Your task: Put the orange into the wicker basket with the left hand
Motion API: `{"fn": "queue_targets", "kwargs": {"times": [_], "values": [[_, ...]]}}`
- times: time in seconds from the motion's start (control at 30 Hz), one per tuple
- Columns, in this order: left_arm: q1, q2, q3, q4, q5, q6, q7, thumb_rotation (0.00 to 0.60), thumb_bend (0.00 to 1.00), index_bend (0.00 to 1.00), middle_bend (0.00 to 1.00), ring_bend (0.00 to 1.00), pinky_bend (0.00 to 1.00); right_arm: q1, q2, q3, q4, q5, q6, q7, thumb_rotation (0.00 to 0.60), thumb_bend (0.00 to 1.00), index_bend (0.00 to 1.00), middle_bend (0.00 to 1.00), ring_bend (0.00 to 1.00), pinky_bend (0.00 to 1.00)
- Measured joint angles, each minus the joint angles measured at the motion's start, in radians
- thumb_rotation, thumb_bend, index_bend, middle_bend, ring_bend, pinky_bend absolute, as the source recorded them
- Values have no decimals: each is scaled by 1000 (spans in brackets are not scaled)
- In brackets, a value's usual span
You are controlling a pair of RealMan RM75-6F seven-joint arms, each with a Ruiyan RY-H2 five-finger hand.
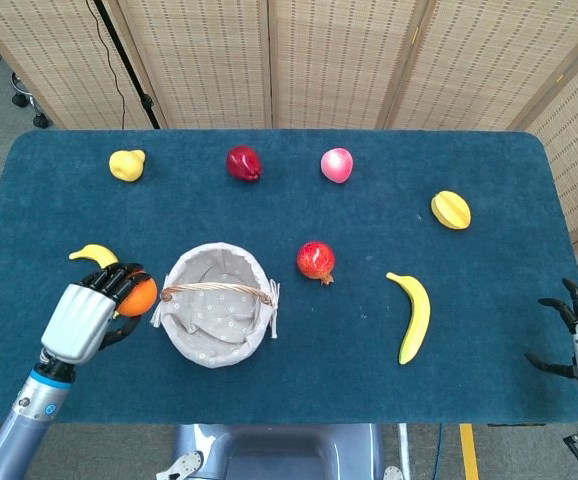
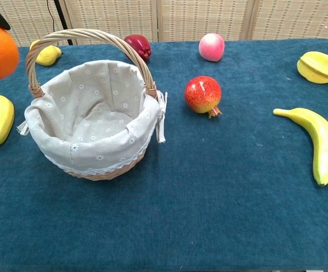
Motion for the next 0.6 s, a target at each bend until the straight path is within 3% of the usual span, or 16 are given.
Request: {"fn": "queue_targets", "kwargs": {"times": [0.33,0.6], "values": [[47,-10,82,-39,126,0,30,600,552,631,534,507,498,0,1,2,3,1,-1,10,600,0,242,6,22,18],[27,-55,49,-20,101,-66,36,600,552,631,534,505,498,-2,4,-1,-2,-9,7,13,600,0,242,6,28,18]]}}
